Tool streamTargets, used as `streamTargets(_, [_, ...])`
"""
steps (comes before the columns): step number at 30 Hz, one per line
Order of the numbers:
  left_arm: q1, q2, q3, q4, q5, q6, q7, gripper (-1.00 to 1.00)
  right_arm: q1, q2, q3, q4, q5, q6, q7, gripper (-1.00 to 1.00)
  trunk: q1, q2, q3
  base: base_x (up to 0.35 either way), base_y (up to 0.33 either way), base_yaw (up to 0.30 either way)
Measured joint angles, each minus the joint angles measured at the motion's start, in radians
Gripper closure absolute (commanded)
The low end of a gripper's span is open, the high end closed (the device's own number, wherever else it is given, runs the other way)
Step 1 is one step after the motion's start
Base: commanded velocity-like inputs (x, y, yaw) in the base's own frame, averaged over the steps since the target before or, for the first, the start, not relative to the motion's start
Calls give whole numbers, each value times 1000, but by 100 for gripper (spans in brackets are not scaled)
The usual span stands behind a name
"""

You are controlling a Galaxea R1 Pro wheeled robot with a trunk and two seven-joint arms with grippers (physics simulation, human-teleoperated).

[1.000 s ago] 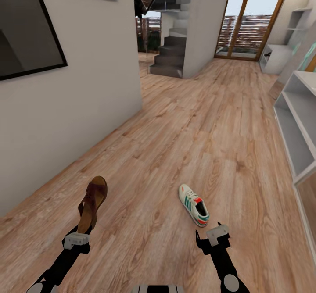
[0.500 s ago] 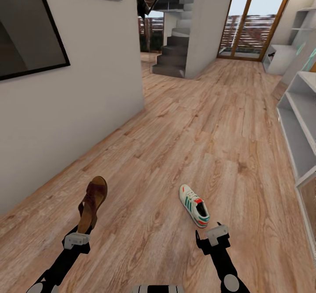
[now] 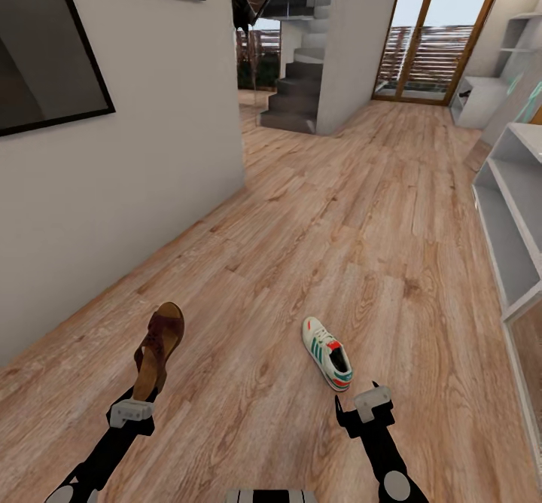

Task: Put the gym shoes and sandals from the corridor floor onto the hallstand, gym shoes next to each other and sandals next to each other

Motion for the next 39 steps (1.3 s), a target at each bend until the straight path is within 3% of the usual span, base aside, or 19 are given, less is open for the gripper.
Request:
streamTargets(29, [0,0,1,0,4,0,-1,100,0,0,2,0,0,0,-6,-100,0,0,-13,0,-1,79])
streamTargets(39, [0,0,0,0,-1,0,1,100,0,0,1,0,-1,2,-2,-100,0,0,-14,10,-160,5])
